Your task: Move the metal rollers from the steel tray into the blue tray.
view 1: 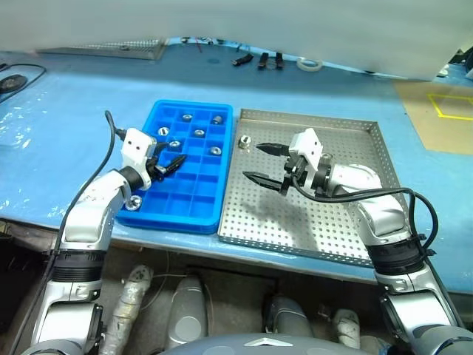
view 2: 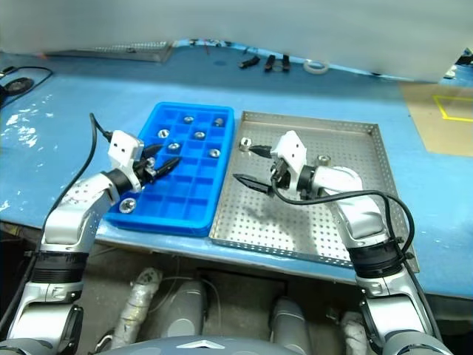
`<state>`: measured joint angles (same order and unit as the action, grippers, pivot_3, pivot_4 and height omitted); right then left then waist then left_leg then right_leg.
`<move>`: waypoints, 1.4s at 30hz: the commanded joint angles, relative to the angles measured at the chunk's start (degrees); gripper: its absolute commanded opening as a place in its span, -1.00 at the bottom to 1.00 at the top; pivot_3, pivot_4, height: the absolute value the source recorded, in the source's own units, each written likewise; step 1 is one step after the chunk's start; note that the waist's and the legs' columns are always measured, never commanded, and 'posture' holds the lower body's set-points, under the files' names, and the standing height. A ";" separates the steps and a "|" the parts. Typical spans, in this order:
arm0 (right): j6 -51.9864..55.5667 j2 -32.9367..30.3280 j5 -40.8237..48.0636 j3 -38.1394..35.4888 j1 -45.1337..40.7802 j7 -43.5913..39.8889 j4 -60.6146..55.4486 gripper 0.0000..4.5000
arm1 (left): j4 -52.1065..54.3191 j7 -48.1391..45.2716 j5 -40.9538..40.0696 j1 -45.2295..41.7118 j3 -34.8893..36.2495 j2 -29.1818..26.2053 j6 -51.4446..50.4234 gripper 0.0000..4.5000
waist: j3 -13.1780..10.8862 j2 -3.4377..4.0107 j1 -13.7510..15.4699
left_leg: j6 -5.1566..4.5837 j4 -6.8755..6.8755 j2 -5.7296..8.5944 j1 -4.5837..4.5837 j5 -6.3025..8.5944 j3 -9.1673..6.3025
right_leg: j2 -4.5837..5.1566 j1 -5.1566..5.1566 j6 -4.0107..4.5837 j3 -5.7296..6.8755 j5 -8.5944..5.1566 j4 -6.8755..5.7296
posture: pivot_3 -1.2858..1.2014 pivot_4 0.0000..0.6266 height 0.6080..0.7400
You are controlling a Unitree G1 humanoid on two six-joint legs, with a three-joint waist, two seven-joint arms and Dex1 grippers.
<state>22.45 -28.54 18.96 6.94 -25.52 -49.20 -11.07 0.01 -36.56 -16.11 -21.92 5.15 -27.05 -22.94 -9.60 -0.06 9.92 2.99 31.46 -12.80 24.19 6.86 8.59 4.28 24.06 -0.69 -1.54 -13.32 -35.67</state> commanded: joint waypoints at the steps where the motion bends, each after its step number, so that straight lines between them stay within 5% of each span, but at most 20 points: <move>1: 1.09 -0.02 0.86 -1.51 0.34 1.77 -4.57 0.79 | 0.48 -1.07 -0.33 -2.07 -0.06 -0.83 0.83 0.49 | 0.00 0.00 -0.33 | 0.00 -0.01 -0.01 0.00 0.00 0.00 | -0.01 0.01 -0.01 0.00 0.01 0.00 | 0.15 -0.52 1.00; 20: 1.59 -2.32 0.82 -2.88 -2.50 1.05 -2.43 0.79 | 9.31 -2.73 -8.21 -8.17 0.14 -0.75 -7.32 0.49 | 0.00 0.00 -1.23 | 0.01 0.03 0.02 -0.02 -0.03 0.01 | 0.02 -0.02 0.10 -0.01 -0.04 -0.05 | 0.15 -0.52 1.00; 31: 3.59 -7.80 0.94 -11.61 8.61 5.13 -7.15 0.79 | 3.35 -10.75 -9.05 -15.28 -7.84 3.43 -7.40 0.49 | 0.00 0.00 -1.37 | -0.03 0.05 0.08 0.01 -0.02 0.07 | 0.01 -0.04 0.02 -0.02 0.01 -0.01 | 0.03 -0.52 1.00; 42: 5.62 -5.71 1.39 -13.36 17.00 11.86 -14.82 0.79 | -3.17 -17.76 -6.22 -17.45 -12.04 3.16 -4.88 0.49 | 0.01 0.02 -4.86 | -0.04 0.06 0.04 -0.16 -0.02 0.17 | -0.03 -0.06 0.08 -0.18 -0.03 -0.02 | -0.06 -0.52 1.00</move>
<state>28.31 -34.40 19.51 -4.77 -8.42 -38.11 -23.41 -3.32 -53.64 -22.93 -37.94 -6.94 -23.48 -29.27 -9.59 -0.05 5.07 2.94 31.52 -12.76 24.02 6.84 8.75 4.26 24.00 -0.60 -1.71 -13.35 -35.69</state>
